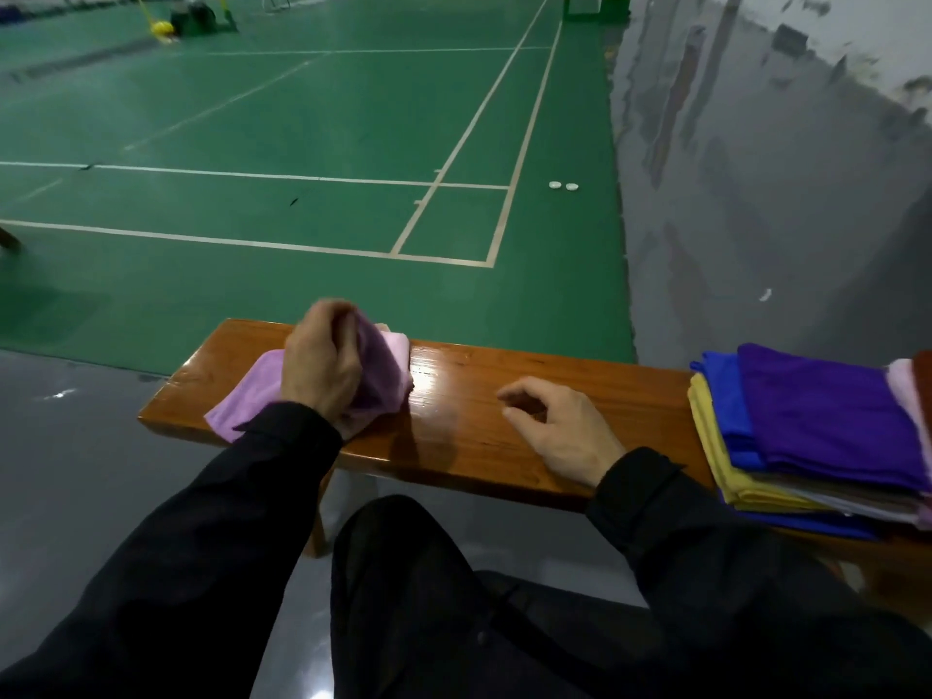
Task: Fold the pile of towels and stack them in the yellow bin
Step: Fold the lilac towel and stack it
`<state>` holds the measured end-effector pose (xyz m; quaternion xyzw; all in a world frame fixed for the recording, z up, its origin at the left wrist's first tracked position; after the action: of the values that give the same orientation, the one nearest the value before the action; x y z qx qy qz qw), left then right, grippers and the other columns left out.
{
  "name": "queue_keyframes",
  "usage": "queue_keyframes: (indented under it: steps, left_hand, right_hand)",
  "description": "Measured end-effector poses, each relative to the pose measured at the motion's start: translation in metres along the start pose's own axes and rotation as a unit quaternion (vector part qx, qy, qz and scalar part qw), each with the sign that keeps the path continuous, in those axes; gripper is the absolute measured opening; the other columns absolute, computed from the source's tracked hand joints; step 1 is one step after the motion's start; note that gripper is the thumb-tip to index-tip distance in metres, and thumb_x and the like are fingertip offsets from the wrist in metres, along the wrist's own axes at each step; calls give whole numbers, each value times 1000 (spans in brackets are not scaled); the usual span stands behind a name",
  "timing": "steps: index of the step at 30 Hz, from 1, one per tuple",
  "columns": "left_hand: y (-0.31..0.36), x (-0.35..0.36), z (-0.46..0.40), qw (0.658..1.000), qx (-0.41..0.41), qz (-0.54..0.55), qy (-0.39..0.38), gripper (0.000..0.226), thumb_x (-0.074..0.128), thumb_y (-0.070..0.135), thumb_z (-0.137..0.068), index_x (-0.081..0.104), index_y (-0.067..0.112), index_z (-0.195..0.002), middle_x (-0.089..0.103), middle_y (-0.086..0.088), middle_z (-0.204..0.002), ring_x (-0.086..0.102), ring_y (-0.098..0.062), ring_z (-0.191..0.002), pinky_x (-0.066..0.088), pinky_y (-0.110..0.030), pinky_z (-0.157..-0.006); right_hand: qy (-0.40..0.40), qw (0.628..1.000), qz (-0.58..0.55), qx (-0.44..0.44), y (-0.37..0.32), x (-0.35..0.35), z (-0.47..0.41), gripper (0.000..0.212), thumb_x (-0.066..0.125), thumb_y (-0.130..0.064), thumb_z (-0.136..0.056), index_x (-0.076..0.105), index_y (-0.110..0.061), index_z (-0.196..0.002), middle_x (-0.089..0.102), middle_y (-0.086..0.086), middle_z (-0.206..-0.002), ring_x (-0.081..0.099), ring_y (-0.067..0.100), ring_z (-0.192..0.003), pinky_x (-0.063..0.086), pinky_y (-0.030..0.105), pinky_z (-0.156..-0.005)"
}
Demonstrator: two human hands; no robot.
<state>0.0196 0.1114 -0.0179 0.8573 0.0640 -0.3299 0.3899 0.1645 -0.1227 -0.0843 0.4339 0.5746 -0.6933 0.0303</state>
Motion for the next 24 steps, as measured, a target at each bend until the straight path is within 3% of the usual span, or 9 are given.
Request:
queue_keyframes:
  steps: [3, 5, 7, 11, 14, 17, 19, 22, 24]
  left_hand:
    - [72, -21, -3, 991, 54, 117, 36, 12, 51, 11, -103, 61, 16, -106, 64, 8, -94, 57, 0, -83, 43, -6, -77]
    - [116, -30, -5, 977, 111, 178, 46, 12, 51, 8, -102, 58, 18, -104, 61, 16, -92, 57, 9, -83, 45, -10, -81]
    - [151, -31, -7, 961, 149, 228, 44, 12, 51, 8, -100, 58, 18, -103, 62, 16, -93, 59, 6, -85, 48, -18, -84]
    - [189, -22, -17, 947, 162, 273, 38, 13, 50, 13, -100, 62, 20, -101, 64, 16, -89, 62, -6, -82, 51, -28, -79]
    - [193, -6, -27, 959, 154, 239, 14, 18, 48, 16, -102, 66, 16, -102, 65, 16, -90, 61, -4, -83, 52, -28, -77]
    - [196, 12, -28, 967, 153, 202, -23, 21, 46, 19, -103, 67, 14, -102, 66, 10, -90, 60, -6, -83, 52, -34, -81]
    - [202, 19, -25, 968, 173, 177, -37, 24, 49, 33, -101, 65, 18, -90, 62, 10, -78, 55, -4, -72, 48, -33, -71]
    - [207, 46, -16, 958, 168, 152, -177, 50, 66, 65, -81, 68, 15, -82, 69, 2, -71, 56, -4, -65, 49, -32, -64]
    - [205, 75, 2, 924, 137, 153, -323, 48, 76, 62, -77, 75, 15, -86, 77, 1, -79, 67, -7, -71, 58, -32, -67]
  right_hand:
    - [20, 991, -131, -34, -29, -5, -3, 55, 74, -31, -93, 51, -31, -143, 60, -14, -133, 59, -1, -118, 51, 29, -104]
    - [3, 985, -165, -42, -48, -5, -9, 85, 83, -35, -85, 34, -37, -154, 47, -15, -148, 51, 4, -132, 44, 26, -108]
    - [6, 979, -197, -49, -63, -10, -14, 95, 87, -34, -80, 29, -41, -155, 47, -19, -148, 50, 3, -131, 44, 25, -105]
    - [159, 970, -172, -61, -70, -58, -9, 50, 72, -33, -93, 50, -35, -139, 69, -11, -121, 66, 11, -108, 57, 42, -94]
    - [183, 968, -154, -72, -61, -89, -6, 23, 61, -31, -100, 68, -26, -121, 75, -7, -104, 70, 15, -96, 58, 50, -87]
    - [191, 969, -142, -64, -56, -122, 0, 26, 55, -42, -103, 75, -25, -105, 76, -7, -99, 69, 14, -91, 58, 47, -88]
    - [215, 961, -156, -69, -57, -149, 3, 27, 54, -39, -103, 76, -25, -108, 77, -8, -105, 70, 14, -100, 56, 47, -95]
    - [242, 962, -105, -67, -68, -184, 2, 25, 53, -32, -100, 75, -21, -104, 76, -5, -104, 70, 18, -101, 55, 48, -92]
    - [249, 962, -89, -64, -80, -201, -2, 25, 55, -31, -100, 75, -15, -99, 76, 4, -98, 70, 26, -94, 57, 50, -86]
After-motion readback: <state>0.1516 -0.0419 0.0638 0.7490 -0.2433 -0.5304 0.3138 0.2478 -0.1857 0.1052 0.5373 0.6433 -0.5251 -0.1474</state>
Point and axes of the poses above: each hand's wrist, its own z-axis away from the middle knuckle, its own x-axis out of the palm, y = z × x, the point moved 9 cm from there along -z, towards the middle knuckle
